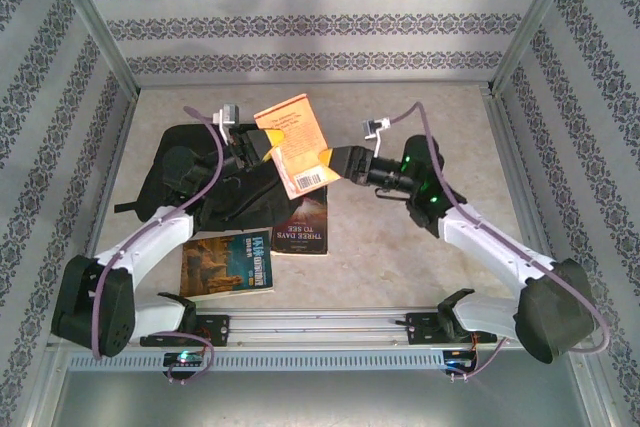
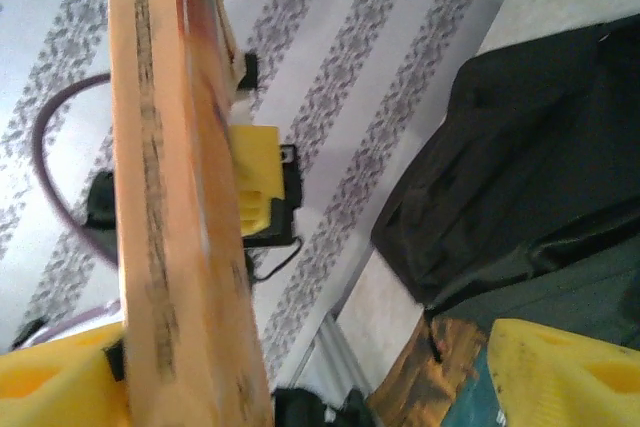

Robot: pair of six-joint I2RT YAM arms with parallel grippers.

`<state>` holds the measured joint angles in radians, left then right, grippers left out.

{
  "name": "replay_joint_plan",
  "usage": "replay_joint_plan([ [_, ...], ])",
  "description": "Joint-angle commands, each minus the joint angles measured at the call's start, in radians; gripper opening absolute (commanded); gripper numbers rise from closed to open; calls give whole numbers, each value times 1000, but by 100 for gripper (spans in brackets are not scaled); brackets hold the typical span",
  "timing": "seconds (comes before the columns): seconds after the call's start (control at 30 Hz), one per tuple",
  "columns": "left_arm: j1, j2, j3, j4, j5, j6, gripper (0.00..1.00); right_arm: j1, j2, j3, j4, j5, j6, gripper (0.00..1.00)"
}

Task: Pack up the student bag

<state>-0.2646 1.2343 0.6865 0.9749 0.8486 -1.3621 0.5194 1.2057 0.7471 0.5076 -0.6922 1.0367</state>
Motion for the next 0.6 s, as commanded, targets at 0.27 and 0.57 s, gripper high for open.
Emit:
replay_joint_plan([
  [0.27,-86,-137,-29,-166,-408,154,0,169,81,-97,604,447,174,85],
  [0.57,-106,-153,-71,-193,-466,156,0,206,173,-74,676,453,237,66],
])
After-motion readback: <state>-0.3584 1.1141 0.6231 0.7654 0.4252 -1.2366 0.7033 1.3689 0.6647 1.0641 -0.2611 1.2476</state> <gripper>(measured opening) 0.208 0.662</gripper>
